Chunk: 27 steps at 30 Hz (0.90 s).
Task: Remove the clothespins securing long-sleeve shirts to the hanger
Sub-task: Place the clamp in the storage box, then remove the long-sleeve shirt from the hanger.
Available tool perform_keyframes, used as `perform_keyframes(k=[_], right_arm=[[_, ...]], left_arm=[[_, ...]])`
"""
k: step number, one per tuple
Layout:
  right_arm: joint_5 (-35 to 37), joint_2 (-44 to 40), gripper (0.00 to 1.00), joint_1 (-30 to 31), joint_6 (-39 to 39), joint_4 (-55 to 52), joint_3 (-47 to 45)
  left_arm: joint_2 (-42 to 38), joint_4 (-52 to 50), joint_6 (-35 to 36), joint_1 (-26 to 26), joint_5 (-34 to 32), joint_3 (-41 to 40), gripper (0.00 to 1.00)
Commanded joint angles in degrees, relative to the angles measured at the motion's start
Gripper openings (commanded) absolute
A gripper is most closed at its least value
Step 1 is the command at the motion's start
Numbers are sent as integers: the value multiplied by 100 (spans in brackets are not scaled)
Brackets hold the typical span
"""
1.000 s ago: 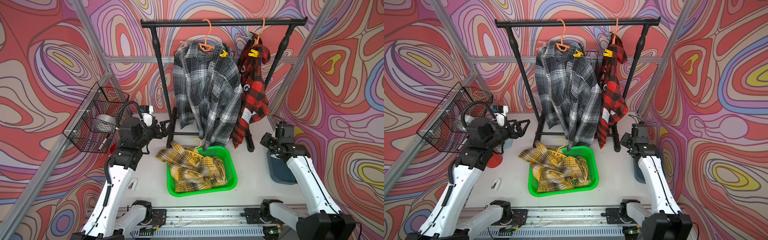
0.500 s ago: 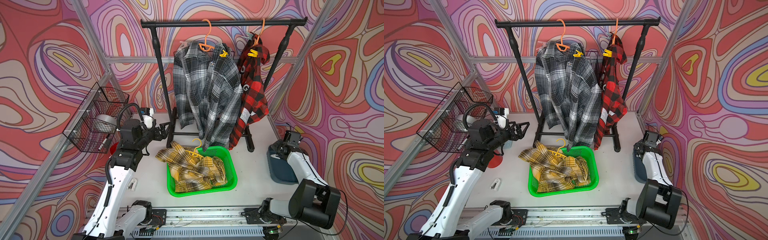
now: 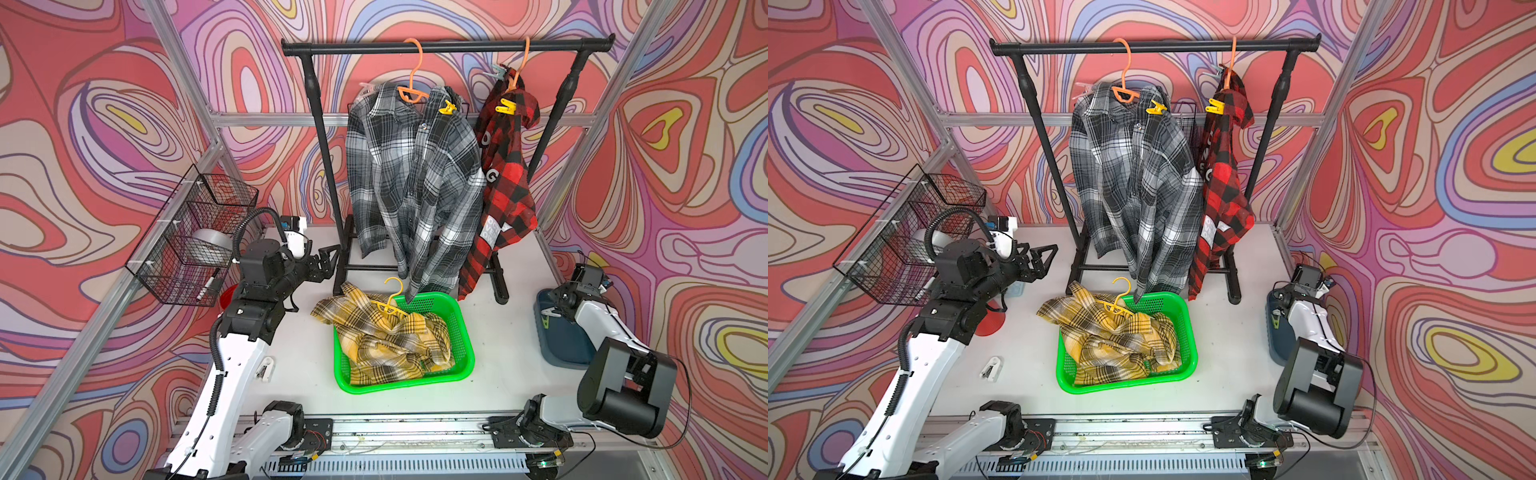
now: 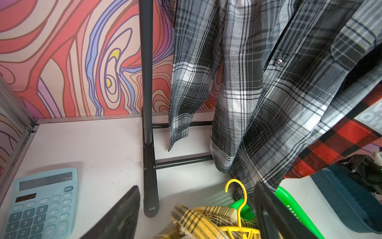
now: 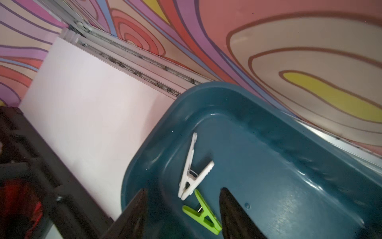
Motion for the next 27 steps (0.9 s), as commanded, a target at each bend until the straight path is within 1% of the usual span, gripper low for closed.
perform_keyframes(k=[1,3,6,7,9,11,13,14,16,19,21,23,27], right_arm=[[-235,-571,58,-21,-98,6,108],[-791,-993,58,-5,-107,63,79],[-1881,-1652,59,95,-196,129,71],[-2309,-1869,59,212,-285,186,71],[-2775,-2255,58,603,-559,152,133],[-2885,-2662,58,1164,-975,-52,262],[-3214,-3076,58,1636,-1289,-156,321],[-3499,-3218,58,1745,-1385,-175,343],[-4449,-3428,58,1854,-1539,-148,383],[-5424,-3430,59,1959,-1407,-144,476],[-5747,-3351,59,2165,-1311,-122,537],[-5695,-3334,59,2528,-1271,-111,580],[-4906,-3195,59,3619,-1341,-267,766]], left_arm=[[-61,-83,43,48,-52,28,81],[-49,-66,25,48,-79,14,81],[-14,-10,-18,51,-127,-4,81],[0,-2,-41,57,-131,-4,81],[38,39,-113,65,-117,-13,81],[77,56,-173,75,-83,-30,81],[118,42,-234,81,-68,-46,81],[135,14,-260,83,-82,-47,81],[152,-18,-317,95,-89,-58,81],[146,27,-387,122,-87,-130,80],[145,46,-430,144,-87,-136,81],[154,44,-473,155,-87,-139,80],[154,61,-580,188,-70,-169,80]])
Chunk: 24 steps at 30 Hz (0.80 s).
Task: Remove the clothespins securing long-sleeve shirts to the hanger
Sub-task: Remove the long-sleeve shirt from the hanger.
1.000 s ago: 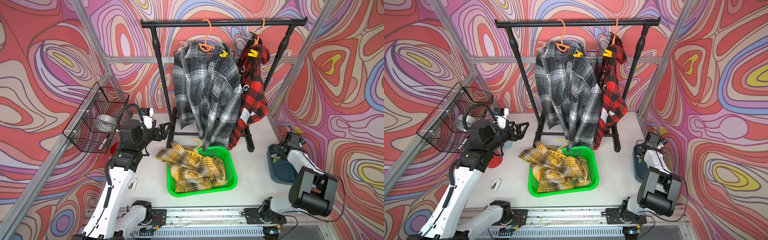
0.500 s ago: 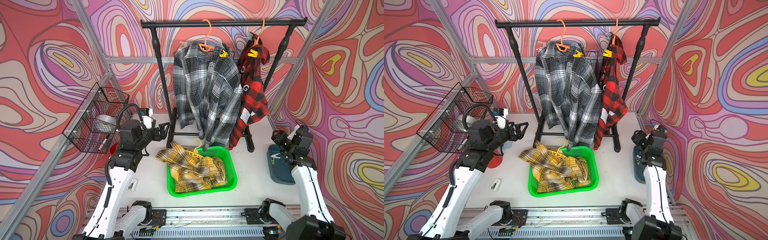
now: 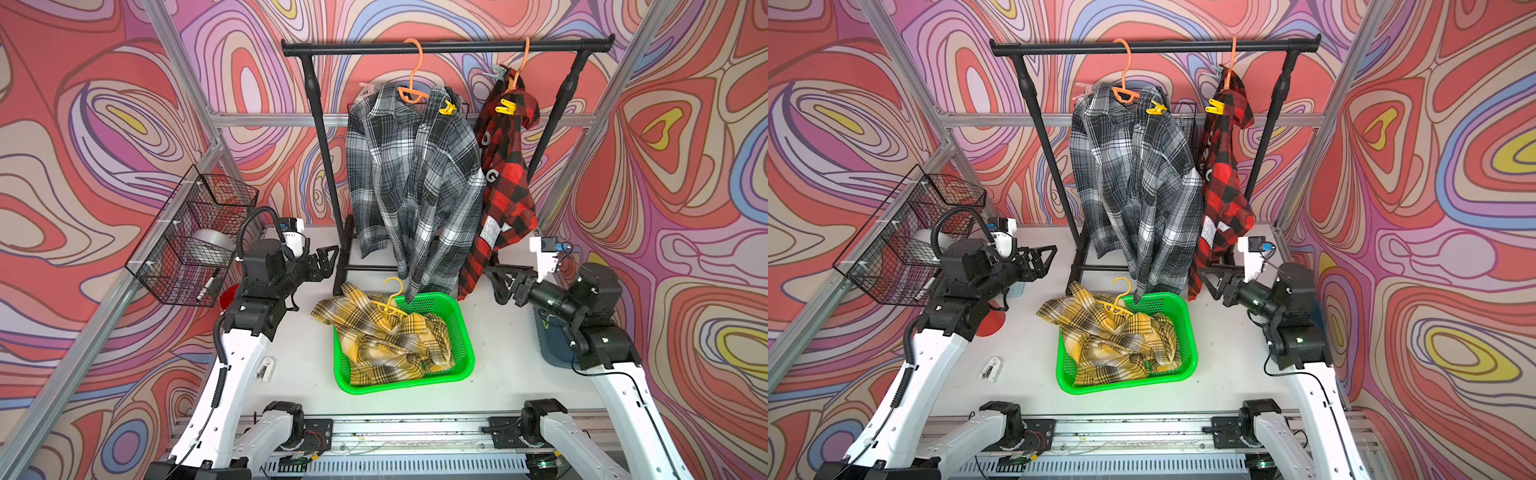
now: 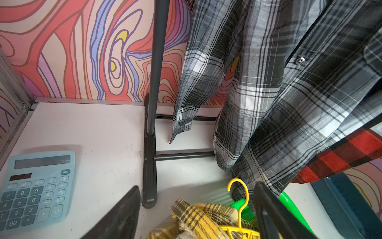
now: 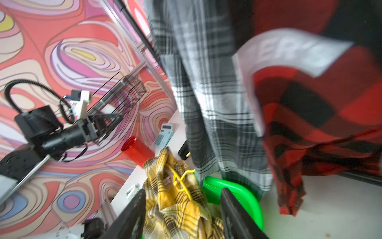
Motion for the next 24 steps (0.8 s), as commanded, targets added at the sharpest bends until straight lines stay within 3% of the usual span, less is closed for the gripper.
perform_keyframes(k=[1,8,10,14,20,24], right_arm=[[449,148,58,831,-144,-250,316],[2693,1335,57,3211,-111,-175,528],[2993,1868,57,3717,-35,18,673],[3110,2776,57,3998,477,331,953],[3963,3704,59,3980,1247,-96,1344],[3899,4147,59,3802,1720,-58,1419]], left_arm=[[9,83,-155,52,-11,-79,80],[-34,17,-181,311,43,-61,80],[-59,12,-204,360,73,-70,80],[-86,-3,-239,376,105,-129,80],[-174,-22,-232,398,88,-225,80],[-192,-56,-205,400,82,-232,80]])
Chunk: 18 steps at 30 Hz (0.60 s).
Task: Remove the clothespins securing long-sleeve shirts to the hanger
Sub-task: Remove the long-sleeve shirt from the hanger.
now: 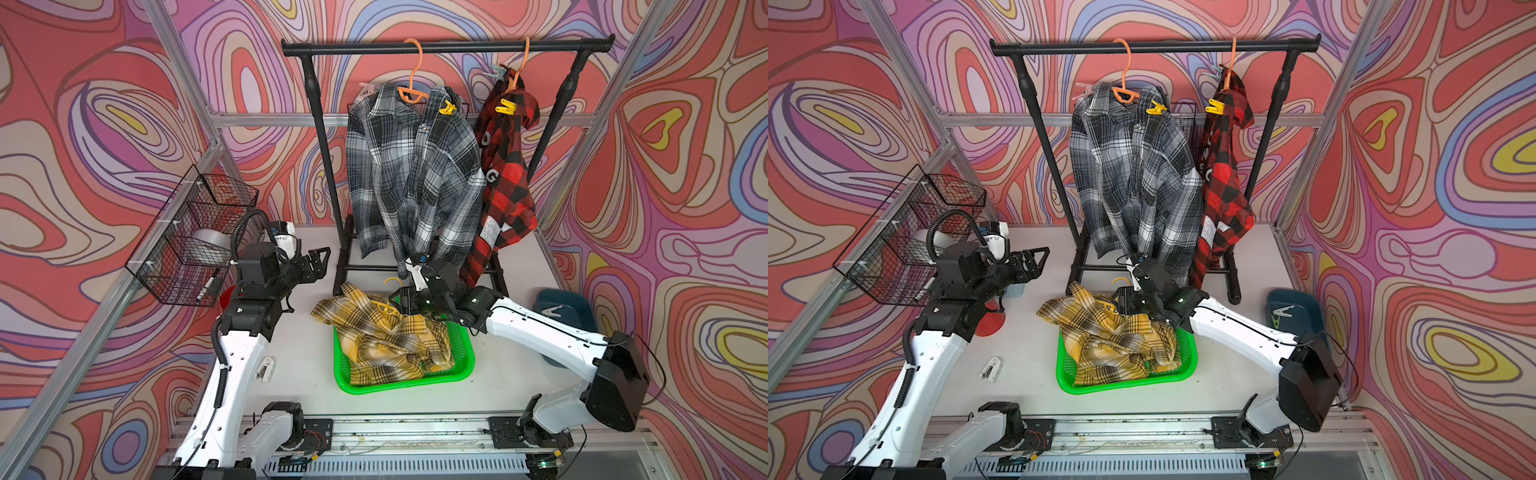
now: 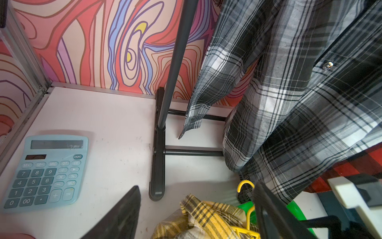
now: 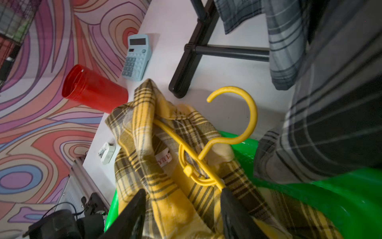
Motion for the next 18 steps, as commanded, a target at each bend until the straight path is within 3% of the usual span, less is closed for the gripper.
perform_keyframes(k=[1,5,9,18], right_arm=[[321,218,59,-138,595,-7,87],[293,262,59,-445,900,279,-165],[-220,379,59,-725,927,837,-302],[-881,1029,58,-805,935,1278,-16]], left_arm=[[-135,-44,-19,35,24,-35,81],[-164,-89,25,41,-12,-39,81],[-168,-88,43,42,-30,-61,81],[-208,-131,74,55,-76,-68,81]])
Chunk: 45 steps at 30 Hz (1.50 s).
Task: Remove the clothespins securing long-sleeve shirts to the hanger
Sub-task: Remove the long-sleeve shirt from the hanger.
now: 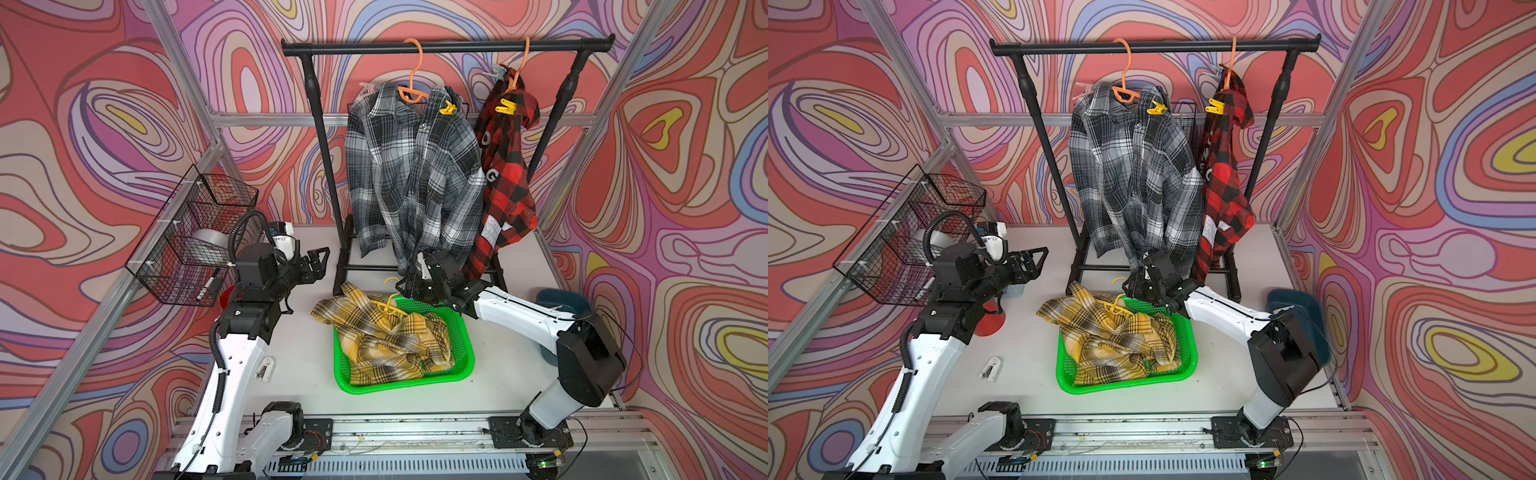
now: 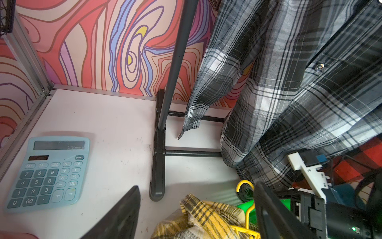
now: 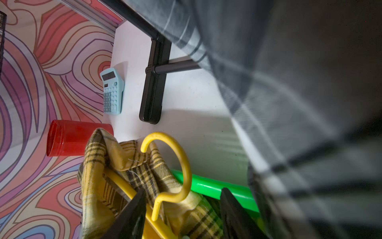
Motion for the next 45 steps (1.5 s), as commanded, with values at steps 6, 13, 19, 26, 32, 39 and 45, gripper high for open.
perform_keyframes(k=[6,13,19,26,32,39,45], right_arm=[[-757,417,54,5,186,790,132],[-1320,383,39,8,147,1678,-40],[-1648,303,23,15,-103,1913,29],[-1921,98,1,15,-755,1800,187],[-2101,-164,0,14,-2008,862,772],[-2470,-458,0,-36,-3355,-271,1628],[-2877,-702,0,-268,-3866,-876,2393]], left_arm=[[-118,-122,85,62,-93,-92,81],[-107,-105,85,56,-109,-102,81],[-81,-29,14,78,-59,-181,81],[-107,-37,12,125,-72,-248,81],[67,-159,-22,229,93,-256,81],[290,-253,-216,510,705,-242,81],[542,80,-608,900,2147,-309,78]])
